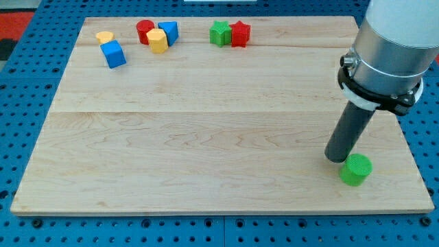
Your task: Move green star along with red star towards top right
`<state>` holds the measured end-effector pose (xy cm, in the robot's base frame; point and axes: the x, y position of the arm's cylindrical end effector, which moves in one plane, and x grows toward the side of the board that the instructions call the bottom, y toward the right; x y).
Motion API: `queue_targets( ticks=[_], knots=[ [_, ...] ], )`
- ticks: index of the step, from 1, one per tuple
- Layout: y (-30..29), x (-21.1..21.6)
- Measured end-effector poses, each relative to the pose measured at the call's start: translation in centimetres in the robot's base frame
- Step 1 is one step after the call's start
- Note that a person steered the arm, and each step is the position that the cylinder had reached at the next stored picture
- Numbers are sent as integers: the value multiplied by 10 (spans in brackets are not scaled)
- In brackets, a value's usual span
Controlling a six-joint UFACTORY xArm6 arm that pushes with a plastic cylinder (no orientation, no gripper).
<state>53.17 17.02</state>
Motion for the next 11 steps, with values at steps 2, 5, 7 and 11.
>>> queue_targets(
  ticks=[2, 5, 7, 11],
  knots=[
    [-32, -40],
    [-113, -55],
    [-118, -96],
    [-184, -191]
  ],
)
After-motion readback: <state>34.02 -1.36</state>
